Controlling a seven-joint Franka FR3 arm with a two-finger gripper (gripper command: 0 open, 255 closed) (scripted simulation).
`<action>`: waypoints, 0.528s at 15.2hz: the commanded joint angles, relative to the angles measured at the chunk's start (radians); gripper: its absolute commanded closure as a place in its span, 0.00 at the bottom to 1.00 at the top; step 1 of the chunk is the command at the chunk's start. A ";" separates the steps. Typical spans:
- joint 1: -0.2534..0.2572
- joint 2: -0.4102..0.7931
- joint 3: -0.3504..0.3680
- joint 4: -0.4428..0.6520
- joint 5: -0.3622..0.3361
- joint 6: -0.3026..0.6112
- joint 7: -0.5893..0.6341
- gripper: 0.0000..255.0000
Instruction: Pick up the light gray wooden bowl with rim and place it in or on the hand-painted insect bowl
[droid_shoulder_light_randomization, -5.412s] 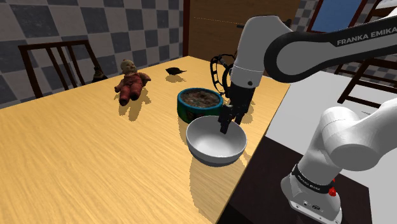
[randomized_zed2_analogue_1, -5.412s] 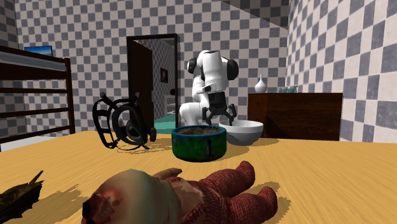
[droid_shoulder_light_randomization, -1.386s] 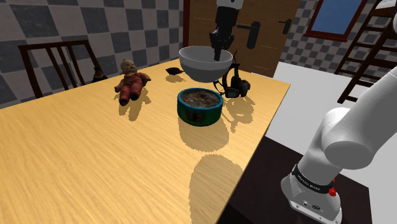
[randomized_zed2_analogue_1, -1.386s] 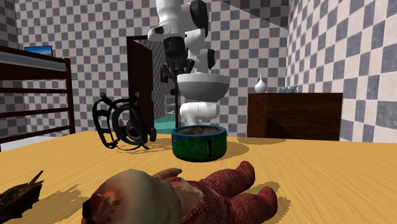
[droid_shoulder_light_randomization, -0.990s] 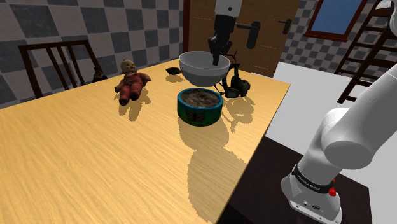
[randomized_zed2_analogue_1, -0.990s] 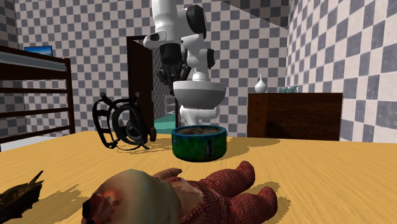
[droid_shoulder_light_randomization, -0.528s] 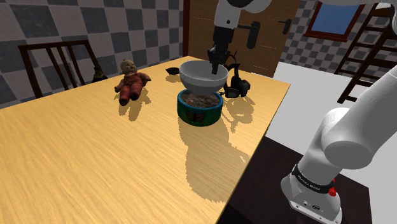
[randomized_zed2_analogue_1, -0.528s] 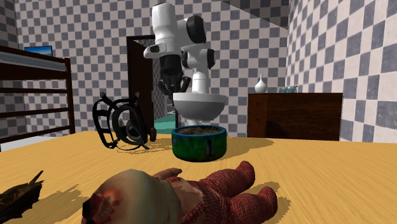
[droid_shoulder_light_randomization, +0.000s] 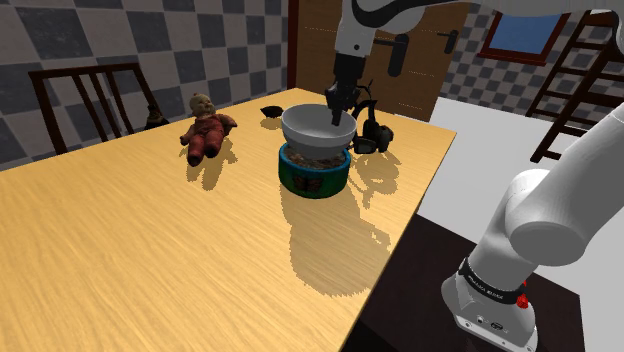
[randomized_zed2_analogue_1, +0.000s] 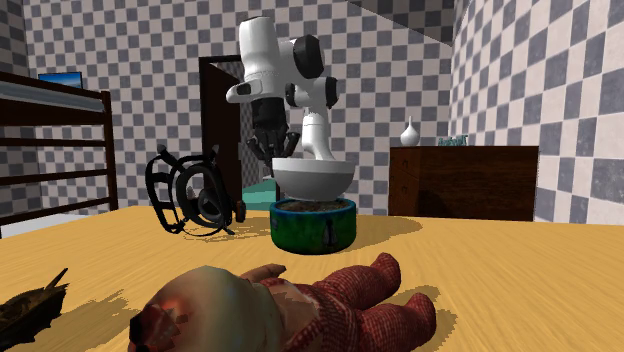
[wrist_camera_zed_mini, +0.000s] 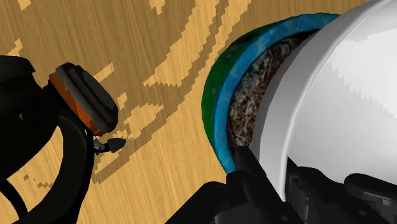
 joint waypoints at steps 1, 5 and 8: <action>0.000 0.000 0.000 0.000 0.000 0.001 0.000 1.00; 0.000 0.000 0.000 0.000 0.000 0.001 0.000 0.00; 0.000 0.000 0.000 -0.001 0.000 0.001 0.000 0.00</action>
